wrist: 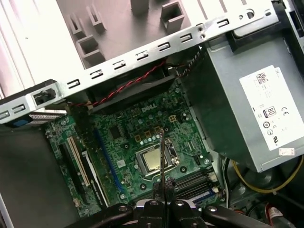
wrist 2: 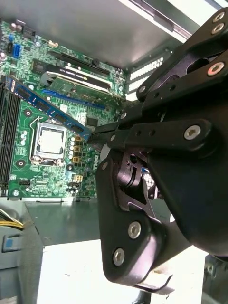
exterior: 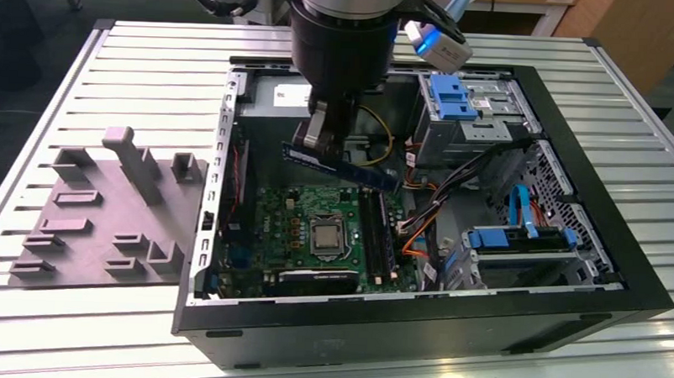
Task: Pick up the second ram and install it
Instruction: 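Insert the second ram into the second slot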
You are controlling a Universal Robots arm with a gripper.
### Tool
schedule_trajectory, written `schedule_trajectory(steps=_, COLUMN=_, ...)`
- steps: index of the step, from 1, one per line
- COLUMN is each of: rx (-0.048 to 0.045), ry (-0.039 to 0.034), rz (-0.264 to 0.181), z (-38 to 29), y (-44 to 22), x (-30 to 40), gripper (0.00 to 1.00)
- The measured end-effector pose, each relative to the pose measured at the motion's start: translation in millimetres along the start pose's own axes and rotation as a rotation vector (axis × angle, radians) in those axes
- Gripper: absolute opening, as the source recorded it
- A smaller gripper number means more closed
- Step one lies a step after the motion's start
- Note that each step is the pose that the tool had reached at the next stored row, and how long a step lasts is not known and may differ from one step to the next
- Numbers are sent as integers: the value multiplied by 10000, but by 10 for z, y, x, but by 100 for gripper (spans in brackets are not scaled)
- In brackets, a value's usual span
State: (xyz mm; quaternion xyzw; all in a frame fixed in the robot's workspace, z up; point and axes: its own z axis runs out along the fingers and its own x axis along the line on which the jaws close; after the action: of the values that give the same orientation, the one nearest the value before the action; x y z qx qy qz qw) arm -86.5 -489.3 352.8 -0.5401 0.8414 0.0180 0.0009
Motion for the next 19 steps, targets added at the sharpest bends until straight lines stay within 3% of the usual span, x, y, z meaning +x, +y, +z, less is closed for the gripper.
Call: schedule_trajectory(steps=19, rx=51, ry=-72, rz=2437, z=10, y=0, x=0, gripper=12)
